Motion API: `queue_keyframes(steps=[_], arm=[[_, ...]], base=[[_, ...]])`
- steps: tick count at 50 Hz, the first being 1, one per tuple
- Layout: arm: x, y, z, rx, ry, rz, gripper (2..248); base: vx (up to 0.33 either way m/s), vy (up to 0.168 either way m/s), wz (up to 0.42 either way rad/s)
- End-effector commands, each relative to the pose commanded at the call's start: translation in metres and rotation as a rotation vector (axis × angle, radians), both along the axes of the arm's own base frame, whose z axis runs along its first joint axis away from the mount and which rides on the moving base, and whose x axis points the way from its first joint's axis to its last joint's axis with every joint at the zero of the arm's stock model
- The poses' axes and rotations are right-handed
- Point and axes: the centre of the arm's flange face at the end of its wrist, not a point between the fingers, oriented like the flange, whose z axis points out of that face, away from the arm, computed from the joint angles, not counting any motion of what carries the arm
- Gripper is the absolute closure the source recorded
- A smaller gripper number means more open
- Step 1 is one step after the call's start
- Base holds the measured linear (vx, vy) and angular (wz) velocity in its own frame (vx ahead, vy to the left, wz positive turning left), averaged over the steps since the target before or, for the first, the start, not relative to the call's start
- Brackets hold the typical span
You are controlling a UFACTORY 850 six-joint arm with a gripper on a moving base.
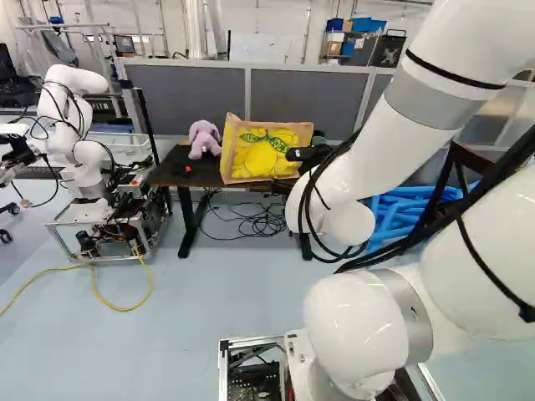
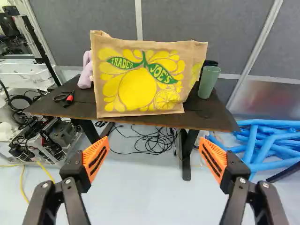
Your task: Pick up the bag on the ground and place it on the table
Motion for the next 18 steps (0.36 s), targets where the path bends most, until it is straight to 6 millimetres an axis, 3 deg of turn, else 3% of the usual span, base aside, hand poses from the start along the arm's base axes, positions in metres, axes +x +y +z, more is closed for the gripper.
queue_keyframes(steps=[18], arm=[[0.0,0.0,0.0,0.0,0.0,0.0,3]], base=[[0.0,0.0,0.0]])
